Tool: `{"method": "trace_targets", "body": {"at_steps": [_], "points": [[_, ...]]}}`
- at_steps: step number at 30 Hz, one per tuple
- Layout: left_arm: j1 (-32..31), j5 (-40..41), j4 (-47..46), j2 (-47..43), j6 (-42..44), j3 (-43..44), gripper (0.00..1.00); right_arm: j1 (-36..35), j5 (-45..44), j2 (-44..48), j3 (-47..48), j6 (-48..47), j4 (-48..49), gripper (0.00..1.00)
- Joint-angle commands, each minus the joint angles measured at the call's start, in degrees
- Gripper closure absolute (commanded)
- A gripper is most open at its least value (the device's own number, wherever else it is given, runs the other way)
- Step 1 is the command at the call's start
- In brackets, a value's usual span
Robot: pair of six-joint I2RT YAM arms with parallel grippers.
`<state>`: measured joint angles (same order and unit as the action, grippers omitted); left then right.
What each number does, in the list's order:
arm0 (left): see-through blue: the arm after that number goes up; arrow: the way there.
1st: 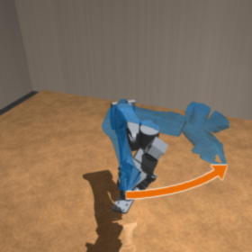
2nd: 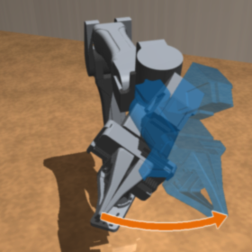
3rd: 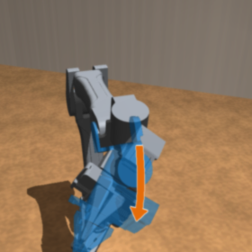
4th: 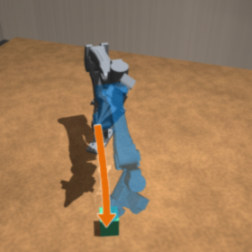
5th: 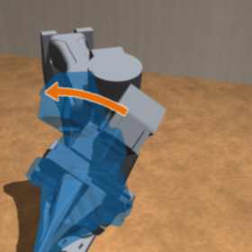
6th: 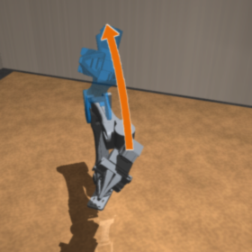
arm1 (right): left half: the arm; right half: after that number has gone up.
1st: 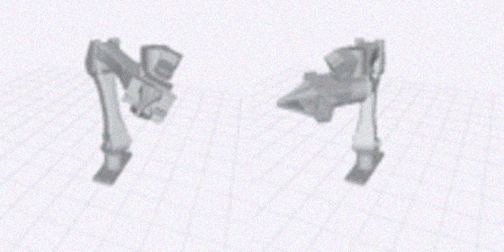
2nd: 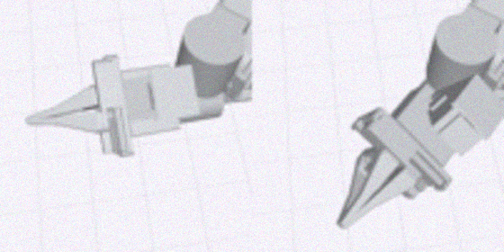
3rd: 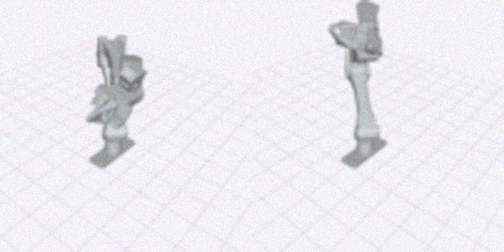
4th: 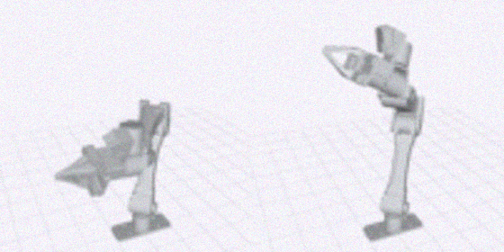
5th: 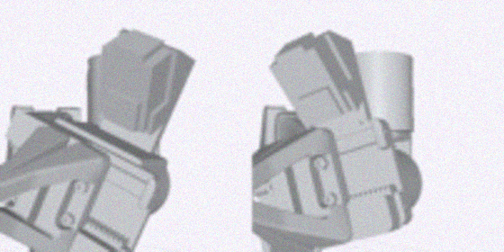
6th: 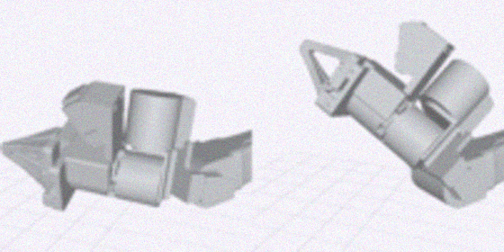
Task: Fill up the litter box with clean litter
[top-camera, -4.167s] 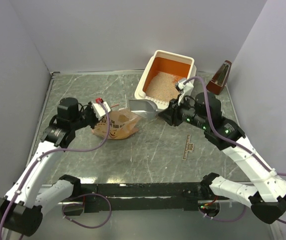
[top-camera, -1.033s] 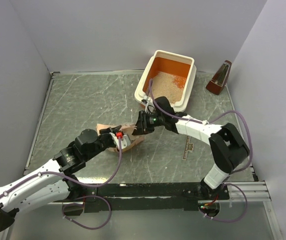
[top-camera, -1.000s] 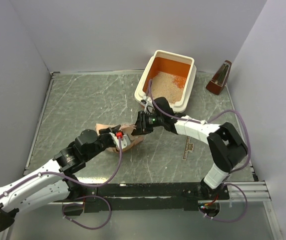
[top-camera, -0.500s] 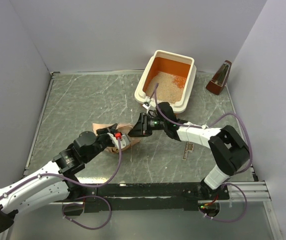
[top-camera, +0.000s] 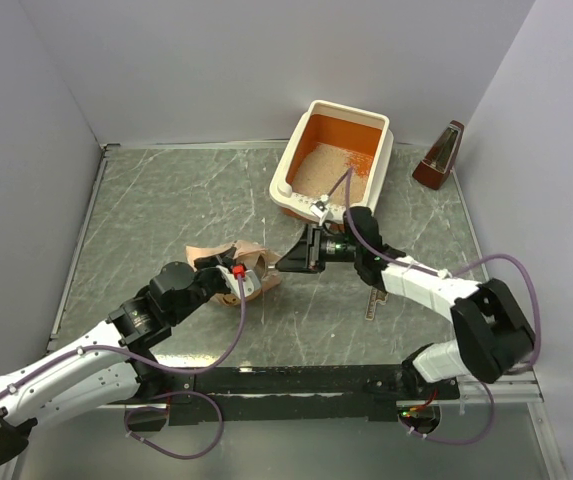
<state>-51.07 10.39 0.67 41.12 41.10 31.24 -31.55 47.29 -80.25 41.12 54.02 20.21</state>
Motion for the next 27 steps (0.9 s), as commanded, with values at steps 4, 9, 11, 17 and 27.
{"method": "trace_targets", "body": {"at_steps": [4,9,11,17,27], "points": [[-0.2,-2.8,-3.2,0.5,-0.8,1.3,0.99,5.8,6.2,9.7,-2.0,-2.4,-1.4,1.0],[-0.3,-4.5,-3.7,0.5,-1.2,1.6,0.99,10.4,8.2,12.7,-4.4,-3.9,-3.4,1.0],[-0.3,-5.4,-4.4,0.2,-1.4,1.4,0.99,11.4,9.0,13.4,-5.1,-4.4,-4.6,1.0],[-0.3,-5.5,-6.8,0.0,-1.2,0.5,0.99,14.3,10.5,15.4,-8.2,-4.9,-4.7,1.0],[-0.5,-5.5,-9.6,1.1,-1.3,-0.3,0.99,18.0,13.4,19.2,-14.6,1.7,2.1,1.0]]}}
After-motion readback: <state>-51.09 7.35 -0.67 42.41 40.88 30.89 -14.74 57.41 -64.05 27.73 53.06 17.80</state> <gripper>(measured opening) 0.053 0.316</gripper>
